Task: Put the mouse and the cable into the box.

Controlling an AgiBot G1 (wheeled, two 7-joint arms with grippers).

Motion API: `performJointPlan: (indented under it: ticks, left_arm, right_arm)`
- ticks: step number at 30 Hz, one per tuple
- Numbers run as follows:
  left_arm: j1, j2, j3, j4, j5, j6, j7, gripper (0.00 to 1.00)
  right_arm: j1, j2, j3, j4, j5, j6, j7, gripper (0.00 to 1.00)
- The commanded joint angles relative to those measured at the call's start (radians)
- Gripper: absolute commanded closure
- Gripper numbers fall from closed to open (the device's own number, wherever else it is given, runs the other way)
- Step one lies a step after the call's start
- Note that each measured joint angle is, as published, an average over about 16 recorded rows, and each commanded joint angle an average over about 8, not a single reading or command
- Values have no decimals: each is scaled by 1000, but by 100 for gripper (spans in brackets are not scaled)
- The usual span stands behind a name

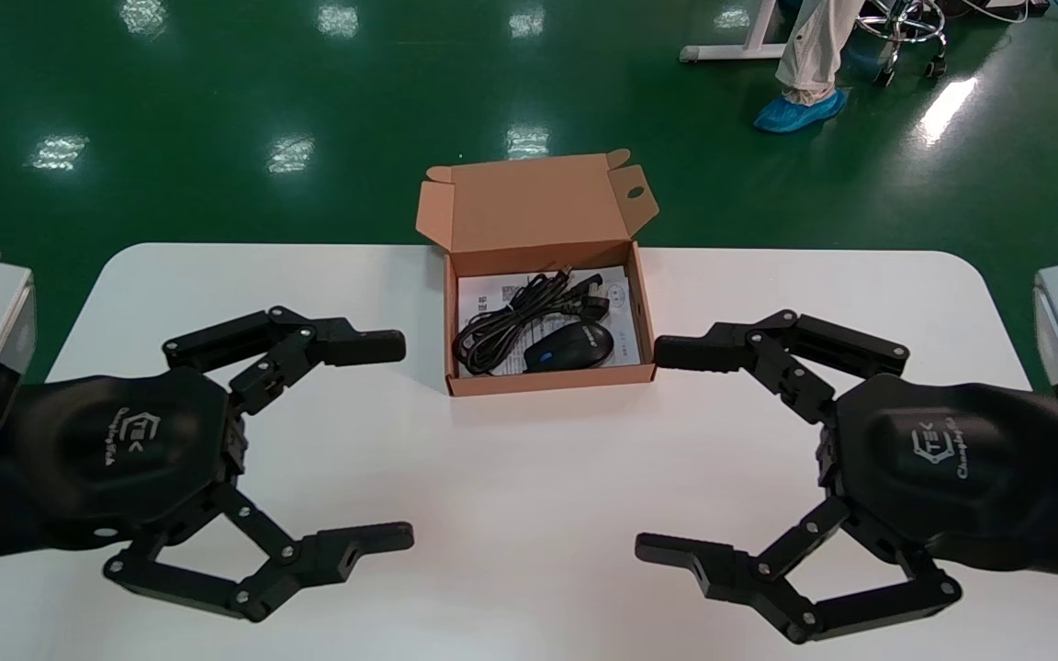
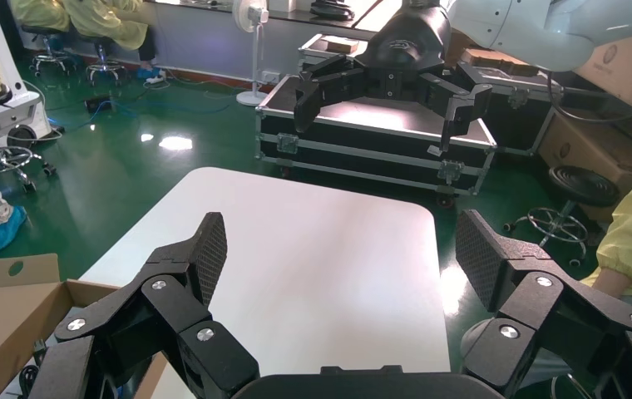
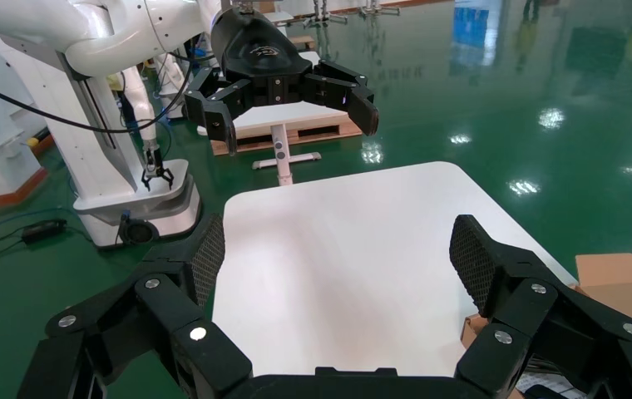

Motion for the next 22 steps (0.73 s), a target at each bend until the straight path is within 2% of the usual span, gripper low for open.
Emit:
performJointPlan:
  ticks: [1,22]
  left_arm:
    - [0,0,0,0,0,0,0,0]
    - [0,0,0,0,0,0,0,0]
  right_arm:
    - [0,0,0,0,0,0,0,0]
    - [0,0,0,0,0,0,0,0]
